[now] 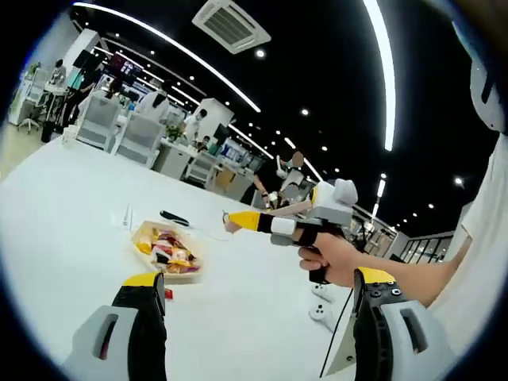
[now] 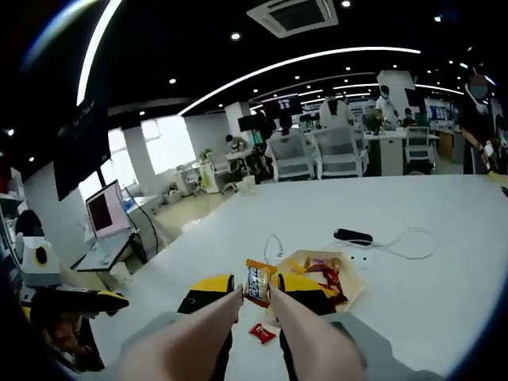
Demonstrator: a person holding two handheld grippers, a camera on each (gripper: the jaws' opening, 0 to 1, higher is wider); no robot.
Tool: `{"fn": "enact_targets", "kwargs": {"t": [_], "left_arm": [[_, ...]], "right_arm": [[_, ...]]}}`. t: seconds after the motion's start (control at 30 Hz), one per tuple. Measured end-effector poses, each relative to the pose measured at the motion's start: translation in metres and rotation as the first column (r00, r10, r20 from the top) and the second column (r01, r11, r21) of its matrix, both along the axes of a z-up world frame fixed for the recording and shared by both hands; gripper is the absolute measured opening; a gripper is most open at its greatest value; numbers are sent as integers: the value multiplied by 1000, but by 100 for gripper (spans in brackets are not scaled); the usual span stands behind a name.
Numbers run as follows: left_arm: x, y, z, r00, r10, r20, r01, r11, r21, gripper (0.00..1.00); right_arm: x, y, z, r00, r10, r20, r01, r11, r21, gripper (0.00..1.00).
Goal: Place the target food into the container with the food tongs after gripping and lifting it, then release it inside without dropping or visibly crushing the food.
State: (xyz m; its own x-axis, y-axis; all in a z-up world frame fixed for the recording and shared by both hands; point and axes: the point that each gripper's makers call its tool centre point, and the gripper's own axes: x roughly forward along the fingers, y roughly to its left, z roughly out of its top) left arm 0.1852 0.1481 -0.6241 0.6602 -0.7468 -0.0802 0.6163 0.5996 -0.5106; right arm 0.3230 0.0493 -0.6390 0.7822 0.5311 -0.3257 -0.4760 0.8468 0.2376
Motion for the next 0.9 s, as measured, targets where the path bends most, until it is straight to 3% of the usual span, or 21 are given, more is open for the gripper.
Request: {"fn": "enact_targets", "kwargs": {"t": [0.07, 0.1, 0.17, 0.6, 0.9], "left_arm": [[-1, 1, 2, 1000, 0, 20, 0, 1000, 2, 99], [2, 4, 8, 997, 20, 78, -20, 1000, 8, 99], [3, 6, 17, 990, 41, 134, -39, 999, -12, 99], [0, 23, 19, 987, 78, 140, -74, 997, -33, 99], [2, 22, 1, 993, 46, 105, -54, 996, 74, 99]], "right_arm": [[4, -2, 3, 1000, -4, 7, 4, 1000, -1, 21], [5, -1, 4, 1000, -4, 9, 4, 1000, -1, 21], [8, -1, 8, 1000, -6, 17, 6, 1000, -2, 21], [33, 5, 14, 999, -21, 43, 21, 1000, -6, 20], [45, 1, 3, 998, -35, 49, 38, 998, -47, 21]]}}
